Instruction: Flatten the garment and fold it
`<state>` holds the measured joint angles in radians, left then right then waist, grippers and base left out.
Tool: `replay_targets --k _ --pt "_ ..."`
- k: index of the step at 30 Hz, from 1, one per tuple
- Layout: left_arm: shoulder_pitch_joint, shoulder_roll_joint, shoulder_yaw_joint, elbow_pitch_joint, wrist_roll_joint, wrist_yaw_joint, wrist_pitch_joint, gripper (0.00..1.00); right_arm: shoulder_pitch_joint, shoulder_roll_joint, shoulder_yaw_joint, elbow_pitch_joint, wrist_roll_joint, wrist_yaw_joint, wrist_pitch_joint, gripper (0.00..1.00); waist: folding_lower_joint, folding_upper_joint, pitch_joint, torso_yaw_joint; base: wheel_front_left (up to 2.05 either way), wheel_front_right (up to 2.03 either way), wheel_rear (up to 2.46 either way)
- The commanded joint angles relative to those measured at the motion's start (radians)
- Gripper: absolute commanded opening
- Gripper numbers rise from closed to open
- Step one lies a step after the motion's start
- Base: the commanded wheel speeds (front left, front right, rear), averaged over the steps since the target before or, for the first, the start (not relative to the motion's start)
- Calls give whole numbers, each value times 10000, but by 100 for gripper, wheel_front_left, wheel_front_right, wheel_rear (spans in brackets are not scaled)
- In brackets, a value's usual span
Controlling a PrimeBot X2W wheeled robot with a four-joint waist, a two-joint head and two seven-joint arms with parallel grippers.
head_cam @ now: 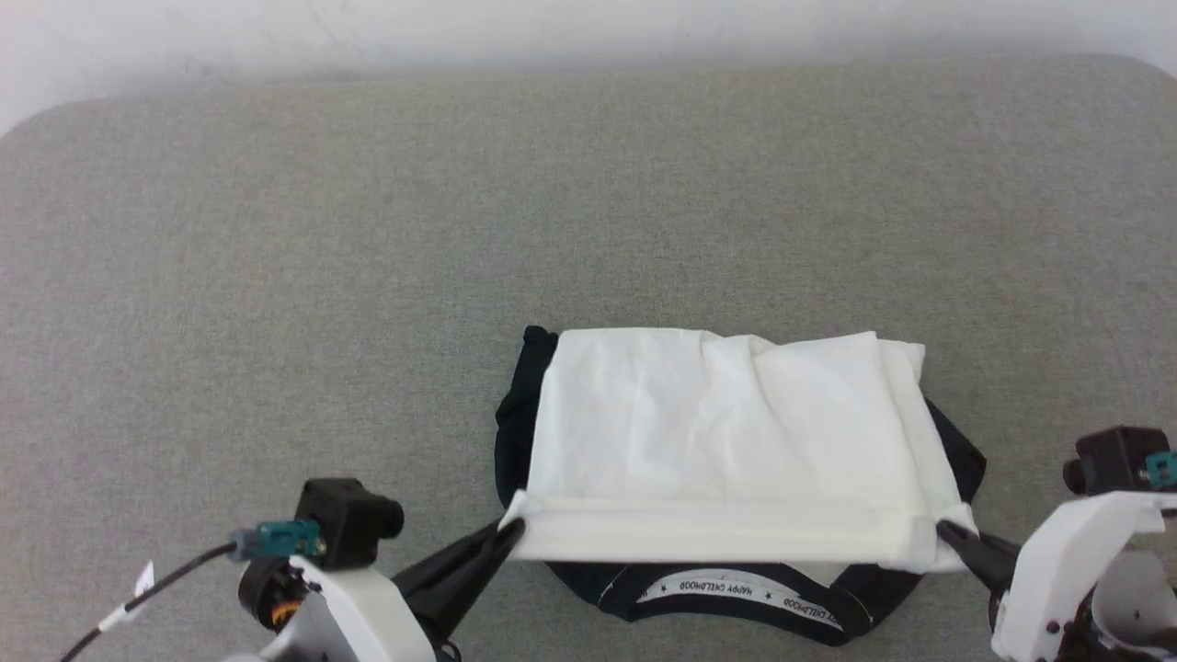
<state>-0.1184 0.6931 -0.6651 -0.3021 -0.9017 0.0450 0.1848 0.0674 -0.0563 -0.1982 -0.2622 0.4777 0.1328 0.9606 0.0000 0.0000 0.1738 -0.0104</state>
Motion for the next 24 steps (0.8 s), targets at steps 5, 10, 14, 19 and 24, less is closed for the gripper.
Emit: replay_targets --k 5,10,14,19,24 --pt "203 -243 -116 438 185 4 -328 0 264 28 -126 86 -158 -21 -265 0 0 0 123 39 0 0 0" --pt "175 -683 -264 1341 178 -118 -627 0 230 48 -9 632 -432 -21 -978 0 0 0 173 8 0 0 0" --pt "-47 -1072 -360 2296 125 -244 -721 0 25 55 139 1336 -598 -21 -1484 0 0 0 243 -60 0 0 0" --pt "-577 -1534 -417 3546 207 -424 -888 0 -468 58 329 2317 -781 -21 -2172 2 0 0 406 -130 0 0 0" --pt "-1054 -2015 -484 4605 203 -646 -1043 0 -947 59 558 3208 -861 -21 -2666 21 0 0 551 -195 0 0 0"
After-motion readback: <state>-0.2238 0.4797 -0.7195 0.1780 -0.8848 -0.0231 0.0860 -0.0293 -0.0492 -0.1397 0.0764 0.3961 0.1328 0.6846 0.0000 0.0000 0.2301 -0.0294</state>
